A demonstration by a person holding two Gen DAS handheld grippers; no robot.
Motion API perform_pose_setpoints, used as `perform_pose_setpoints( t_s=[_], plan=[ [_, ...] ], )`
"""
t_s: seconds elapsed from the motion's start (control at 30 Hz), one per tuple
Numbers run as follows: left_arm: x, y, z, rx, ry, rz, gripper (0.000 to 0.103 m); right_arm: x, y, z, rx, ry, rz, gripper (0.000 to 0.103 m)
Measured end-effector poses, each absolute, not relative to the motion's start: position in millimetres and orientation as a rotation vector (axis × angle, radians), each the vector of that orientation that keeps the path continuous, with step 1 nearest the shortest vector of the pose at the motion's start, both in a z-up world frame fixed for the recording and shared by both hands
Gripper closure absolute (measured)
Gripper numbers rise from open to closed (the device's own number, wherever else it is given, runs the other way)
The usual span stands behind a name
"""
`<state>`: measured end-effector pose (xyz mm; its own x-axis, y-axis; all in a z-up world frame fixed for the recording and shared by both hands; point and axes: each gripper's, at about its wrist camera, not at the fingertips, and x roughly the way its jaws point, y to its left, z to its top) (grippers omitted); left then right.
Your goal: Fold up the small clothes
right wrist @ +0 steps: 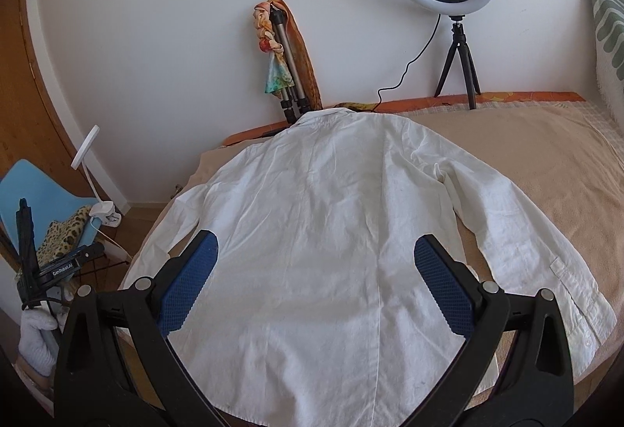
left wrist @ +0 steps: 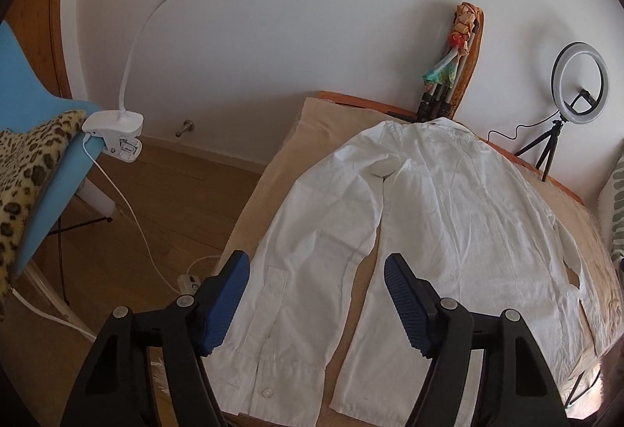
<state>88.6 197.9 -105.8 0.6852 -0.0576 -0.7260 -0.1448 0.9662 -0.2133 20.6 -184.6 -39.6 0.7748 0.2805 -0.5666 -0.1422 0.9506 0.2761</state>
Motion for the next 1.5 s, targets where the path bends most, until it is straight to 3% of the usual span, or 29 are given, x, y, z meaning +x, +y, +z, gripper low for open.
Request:
perform_pose_setpoints(
  t_s=[0.3, 0.57, 0.67, 0.8, 1.17, 1.5],
  plan=[
    [135, 247, -164, -0.402, 0.957, -0.005, 0.049, 43, -176, -66, 0.316, 0.785, 0.321, 0.023],
    [159, 262, -192, -0.463, 1.019, -0.023, 0.058, 40, -167, -67, 0.291, 0.809, 0.323, 0.026],
    [165, 265, -198, -0.502, 1.026, -0.037, 0.072, 38, -166, -62, 0.27, 0.797, 0.317, 0.026],
    [169, 261, -197, -0.515, 1.0, -0.058, 0.101, 34, -163, -59, 0.233, 0.776, 0.295, 0.026],
    [159, 236, -154, -0.483, 0.881, -0.13, 0.103, 39, -160, -67, 0.226, 0.798, 0.309, 0.032],
    [149, 137, -118, -0.35, 0.848, -0.317, 0.103, 39, -166, -67, 0.238, 0.799, 0.291, 0.035]
  ],
)
